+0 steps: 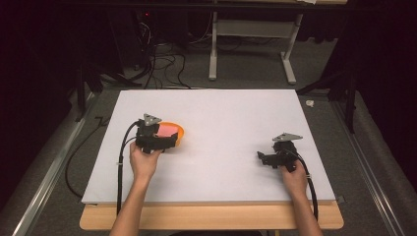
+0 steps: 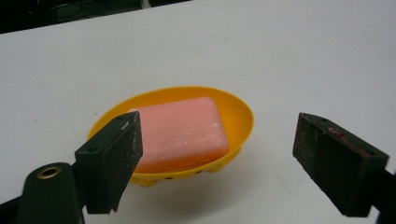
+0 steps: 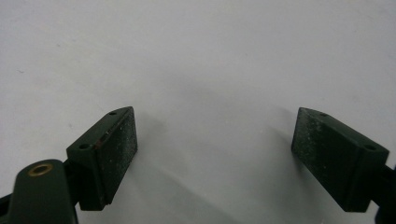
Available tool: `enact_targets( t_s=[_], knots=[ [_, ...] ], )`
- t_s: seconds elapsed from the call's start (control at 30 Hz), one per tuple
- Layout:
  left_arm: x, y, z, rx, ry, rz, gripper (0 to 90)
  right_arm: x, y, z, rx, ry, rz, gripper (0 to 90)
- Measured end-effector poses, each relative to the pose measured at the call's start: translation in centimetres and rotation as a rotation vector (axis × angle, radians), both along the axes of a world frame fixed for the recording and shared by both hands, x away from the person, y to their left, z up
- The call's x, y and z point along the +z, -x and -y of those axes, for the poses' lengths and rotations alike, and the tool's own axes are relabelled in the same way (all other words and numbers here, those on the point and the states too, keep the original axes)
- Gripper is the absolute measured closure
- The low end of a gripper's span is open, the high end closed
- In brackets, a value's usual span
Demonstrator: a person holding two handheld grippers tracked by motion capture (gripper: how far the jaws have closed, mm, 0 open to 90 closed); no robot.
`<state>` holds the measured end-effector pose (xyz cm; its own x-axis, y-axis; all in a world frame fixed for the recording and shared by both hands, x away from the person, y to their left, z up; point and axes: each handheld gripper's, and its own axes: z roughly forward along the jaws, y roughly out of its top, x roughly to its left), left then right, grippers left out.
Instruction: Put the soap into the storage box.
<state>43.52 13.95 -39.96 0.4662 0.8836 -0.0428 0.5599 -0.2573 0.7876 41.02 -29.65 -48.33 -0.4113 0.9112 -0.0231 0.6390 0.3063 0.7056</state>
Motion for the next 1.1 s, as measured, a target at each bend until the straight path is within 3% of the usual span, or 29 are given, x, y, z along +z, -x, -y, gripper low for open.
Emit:
enact_targets(
  t_s=[0.3,1.1],
  knots=[
    [-0.3,1.1,-0.1,-0.042,0.018,-0.003,16.7,0.0,0.0,0.0,0.001,0.0,0.001,15.0],
    [-0.7,3.1,0.1,-0.093,0.043,0.011,17.1,0.0,0.0,0.0,0.001,0.001,0.0,15.0]
  ],
)
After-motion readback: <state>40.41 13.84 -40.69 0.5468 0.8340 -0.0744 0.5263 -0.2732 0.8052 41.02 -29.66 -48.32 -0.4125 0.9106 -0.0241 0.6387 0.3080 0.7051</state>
